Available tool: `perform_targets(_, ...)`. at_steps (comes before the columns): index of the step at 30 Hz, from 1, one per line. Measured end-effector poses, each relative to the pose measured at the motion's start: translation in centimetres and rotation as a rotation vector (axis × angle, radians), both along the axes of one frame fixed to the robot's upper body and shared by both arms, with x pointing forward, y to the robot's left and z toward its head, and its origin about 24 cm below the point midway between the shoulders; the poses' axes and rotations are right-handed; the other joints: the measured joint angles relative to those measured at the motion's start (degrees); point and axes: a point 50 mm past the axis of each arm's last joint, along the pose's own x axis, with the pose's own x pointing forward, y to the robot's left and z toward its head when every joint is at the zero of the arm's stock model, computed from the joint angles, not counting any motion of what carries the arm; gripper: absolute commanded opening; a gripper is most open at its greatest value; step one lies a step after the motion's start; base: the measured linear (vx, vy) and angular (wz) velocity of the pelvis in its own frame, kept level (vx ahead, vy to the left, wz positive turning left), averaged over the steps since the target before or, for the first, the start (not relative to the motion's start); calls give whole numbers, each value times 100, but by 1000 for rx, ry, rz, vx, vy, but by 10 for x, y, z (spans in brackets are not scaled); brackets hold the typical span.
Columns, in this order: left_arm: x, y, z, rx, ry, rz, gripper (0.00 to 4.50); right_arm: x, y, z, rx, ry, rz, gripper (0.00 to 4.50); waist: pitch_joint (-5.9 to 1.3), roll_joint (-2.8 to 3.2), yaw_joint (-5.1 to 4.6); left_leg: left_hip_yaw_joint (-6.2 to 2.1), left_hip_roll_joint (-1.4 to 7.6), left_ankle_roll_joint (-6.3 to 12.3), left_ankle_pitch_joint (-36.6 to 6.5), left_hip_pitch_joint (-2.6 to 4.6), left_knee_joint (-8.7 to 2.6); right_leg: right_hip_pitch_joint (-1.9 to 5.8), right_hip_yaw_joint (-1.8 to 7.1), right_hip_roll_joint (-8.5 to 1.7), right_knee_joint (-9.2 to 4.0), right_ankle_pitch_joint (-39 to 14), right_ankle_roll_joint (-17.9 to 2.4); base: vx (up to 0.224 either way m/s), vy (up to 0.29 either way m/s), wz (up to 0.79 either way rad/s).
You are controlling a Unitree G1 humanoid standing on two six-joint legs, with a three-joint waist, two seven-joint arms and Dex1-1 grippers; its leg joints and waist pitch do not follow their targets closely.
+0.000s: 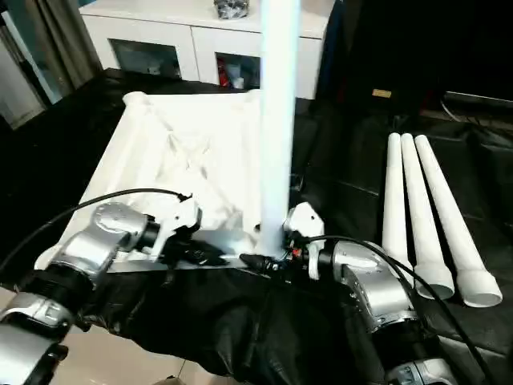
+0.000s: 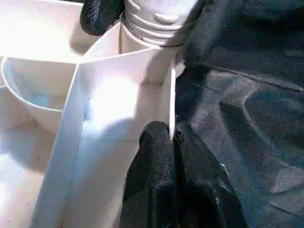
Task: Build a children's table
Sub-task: Rotate leg to tighten
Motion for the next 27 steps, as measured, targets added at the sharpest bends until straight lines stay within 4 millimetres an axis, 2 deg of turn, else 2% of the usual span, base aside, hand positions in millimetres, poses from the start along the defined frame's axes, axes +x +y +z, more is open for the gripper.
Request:
perform_targets(3, 3, -5, -1, 1, -23, 35, 0, 4, -1, -2, 12, -4, -89, 286, 0, 0, -1, 0, 0, -2, 2, 6, 2, 4, 1, 0, 5, 1, 0, 0, 0, 0)
perform_targets(7, 13, -17, -1, -3, -43, 158, 0, 21, 1, -4, 14, -35, -322, 274, 0, -1, -56, -1, -1, -6, 5, 11, 9, 8, 4, 0, 5, 5, -1, 0, 0, 0)
perform_targets(12, 23, -48, -1, -29, -71, 308, 0, 42, -1, -5, 19, -57, -668, 273, -3, 3, -74, 0, -2, -6, 5, 9, 10, 6, 7, 0, 4, 8, -2, 0, 0, 0)
perform_targets(16, 27, -68, 0, -39, -90, 391, 0, 53, -2, -2, 7, -72, -855, 272, -11, 40, -46, 0, -6, -6, 4, 5, -6, 4, 5, 0, -2, 5, 2, 0, 0, 0)
perform_targets(18, 27, -73, 0, -39, -97, 405, 0, 55, -1, -3, 6, -80, -900, 272, -15, 48, -32, 0, -6, -6, 4, 4, -7, 4, 4, -1, -3, 3, 4, 0, 0, 0)
perform_targets(19, 27, -73, -1, -40, -97, 408, 0, 55, -1, -3, 5, -89, -911, 307, -18, 53, -32, 0, -6, -6, 4, 4, -6, 4, 5, -1, -3, 3, 4, 0, 0, 0)
perform_targets(21, 27, -74, -1, -41, -100, 409, 0, 55, 0, -4, 12, -96, -921, 342, -17, 52, -34, 0, -6, -5, 4, 2, -3, 4, 5, -1, -2, 4, 4, 0, 0, 0)
perform_targets(23, 28, -72, 0, -36, -107, 419, 0, 53, 3, -5, 22, -98, -911, 348, -13, 46, -58, -1, -6, -5, 4, 2, 0, 5, 6, -1, -2, 4, 4, 0, 0, 0)
perform_targets(27, 28, -67, 0, -36, -113, 402, 0, 50, 2, -6, 32, -106, -830, 391, -10, 43, -89, -1, -4, -5, 4, 4, -4, 4, 4, 0, -2, 4, 4, 0, 0, 0)
